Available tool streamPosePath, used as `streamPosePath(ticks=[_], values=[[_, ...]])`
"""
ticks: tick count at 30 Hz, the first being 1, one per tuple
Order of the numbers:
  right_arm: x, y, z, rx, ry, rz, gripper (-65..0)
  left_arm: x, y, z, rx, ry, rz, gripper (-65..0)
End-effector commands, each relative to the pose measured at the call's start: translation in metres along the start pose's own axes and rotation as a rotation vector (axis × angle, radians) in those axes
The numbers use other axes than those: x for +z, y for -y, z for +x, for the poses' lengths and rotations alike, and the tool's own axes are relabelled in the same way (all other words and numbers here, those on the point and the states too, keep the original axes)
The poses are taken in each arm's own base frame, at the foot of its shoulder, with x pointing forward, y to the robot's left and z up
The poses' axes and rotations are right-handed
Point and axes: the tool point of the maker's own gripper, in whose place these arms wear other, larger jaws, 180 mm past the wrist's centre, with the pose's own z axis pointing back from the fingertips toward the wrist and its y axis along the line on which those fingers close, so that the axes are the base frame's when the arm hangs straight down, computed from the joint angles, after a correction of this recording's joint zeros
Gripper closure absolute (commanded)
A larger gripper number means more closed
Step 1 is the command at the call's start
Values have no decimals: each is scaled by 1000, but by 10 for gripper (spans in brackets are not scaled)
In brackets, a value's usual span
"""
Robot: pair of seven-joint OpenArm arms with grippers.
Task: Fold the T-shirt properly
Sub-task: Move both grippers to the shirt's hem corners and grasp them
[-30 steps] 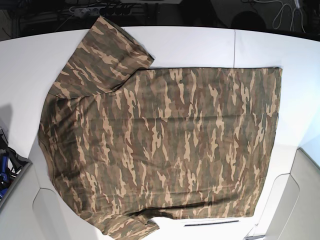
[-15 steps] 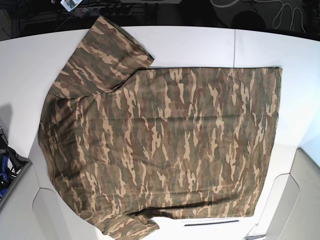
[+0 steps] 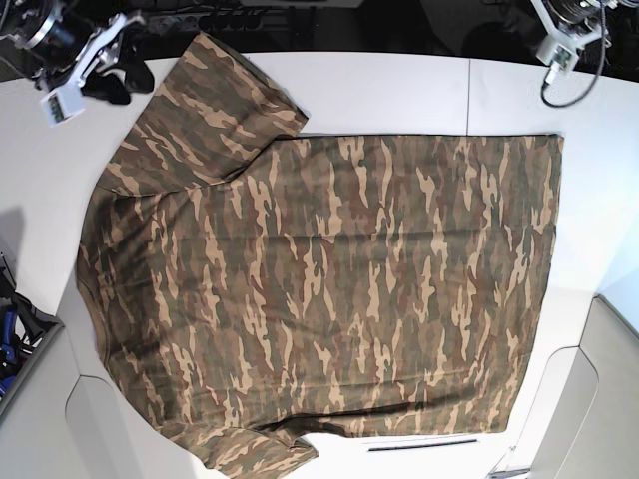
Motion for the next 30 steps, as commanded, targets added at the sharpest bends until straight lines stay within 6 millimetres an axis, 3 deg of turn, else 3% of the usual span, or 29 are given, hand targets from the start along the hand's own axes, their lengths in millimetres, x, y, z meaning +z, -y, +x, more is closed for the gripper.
streamPosePath(ticks=[1, 4, 9, 13, 21, 30], values=[[2, 6, 6, -11, 23, -25, -318, 5, -6, 10, -3, 35, 11, -311], [-5, 27, 0, -78, 8, -117, -382, 6, -21, 28, 9, 95, 48, -343], [-25, 35, -12, -209, -7, -131, -384, 2, -41, 50, 34, 162, 107, -369], [-37, 30, -21, -278, -3, -105, -384, -7, -58, 54, 70, 179, 134, -439], [-64, 6, -34, -341, -33, -34, -384, -30, -123, 55, 206, 185, 224, -439], [-94, -22, -26, -380, -14, 44, -384, -55, -169, 64, 389, 242, 232, -439]])
